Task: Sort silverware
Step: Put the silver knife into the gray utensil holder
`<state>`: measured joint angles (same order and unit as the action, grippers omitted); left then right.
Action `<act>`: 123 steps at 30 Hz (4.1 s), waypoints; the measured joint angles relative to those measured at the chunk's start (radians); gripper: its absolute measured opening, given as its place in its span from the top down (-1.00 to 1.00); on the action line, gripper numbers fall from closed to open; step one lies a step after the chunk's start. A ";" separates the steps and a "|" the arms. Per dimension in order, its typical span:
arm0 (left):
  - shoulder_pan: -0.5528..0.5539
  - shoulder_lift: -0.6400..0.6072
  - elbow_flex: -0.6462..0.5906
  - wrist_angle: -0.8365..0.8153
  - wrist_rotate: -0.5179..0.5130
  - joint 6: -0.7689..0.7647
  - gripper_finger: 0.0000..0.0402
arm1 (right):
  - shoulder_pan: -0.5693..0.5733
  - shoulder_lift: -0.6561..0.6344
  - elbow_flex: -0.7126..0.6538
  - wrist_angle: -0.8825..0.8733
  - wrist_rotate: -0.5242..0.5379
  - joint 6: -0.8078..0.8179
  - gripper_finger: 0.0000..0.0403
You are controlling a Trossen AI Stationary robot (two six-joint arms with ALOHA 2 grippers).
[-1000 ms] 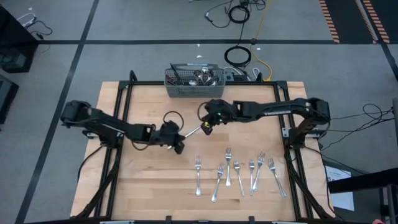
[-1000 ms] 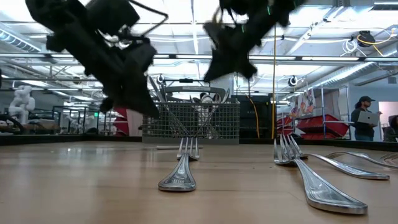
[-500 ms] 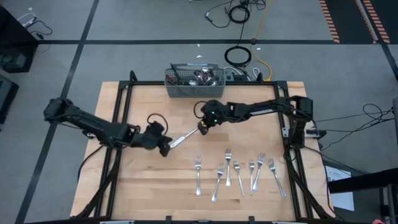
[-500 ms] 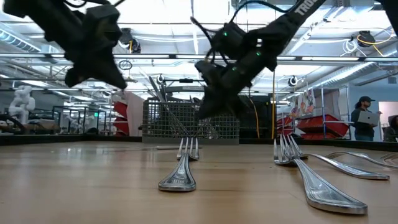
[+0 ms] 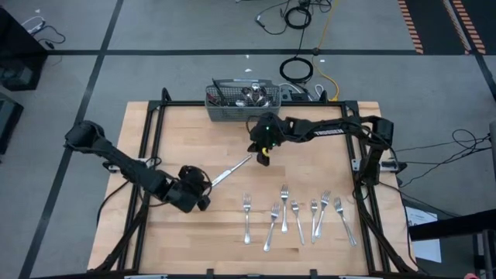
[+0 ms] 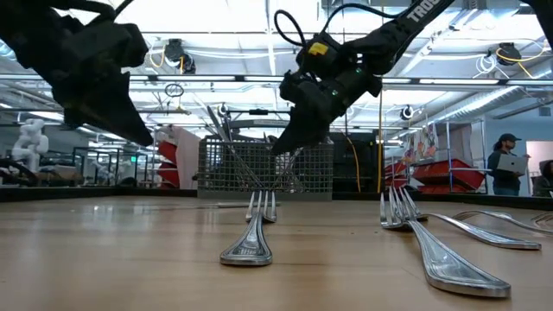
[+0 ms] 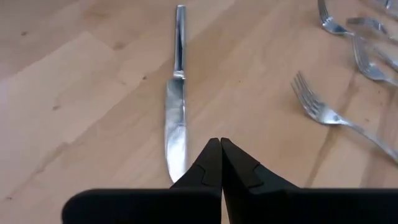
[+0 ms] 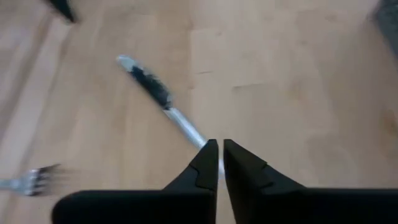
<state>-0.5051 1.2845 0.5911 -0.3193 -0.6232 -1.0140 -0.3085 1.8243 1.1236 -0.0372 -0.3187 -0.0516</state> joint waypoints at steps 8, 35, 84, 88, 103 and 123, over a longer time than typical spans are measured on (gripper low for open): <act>-0.023 0.073 0.000 -0.032 -0.017 -0.170 1.00 | -0.017 -0.004 0.001 -0.003 0.000 -0.003 0.48; -0.028 0.063 0.000 -0.020 -0.001 -0.809 0.94 | 0.062 0.113 0.025 -0.041 0.138 0.145 1.00; -0.077 0.061 0.000 -0.009 0.059 -0.849 0.93 | 0.052 0.216 0.027 0.072 0.185 0.162 1.00; -0.118 0.061 0.000 -0.005 0.078 -0.949 0.93 | 0.052 0.216 0.027 0.073 0.186 0.163 1.00; -0.156 0.122 -0.012 0.099 -0.054 -0.667 0.54 | 0.052 0.217 0.025 0.079 0.187 0.163 1.00; -0.155 0.261 0.011 -0.128 -0.050 0.367 0.33 | 0.055 0.218 0.025 0.079 0.156 0.213 1.00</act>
<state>-0.6605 1.5454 0.6025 -0.4475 -0.6736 -0.6468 -0.2535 2.0422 1.1488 0.0422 -0.1631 0.1615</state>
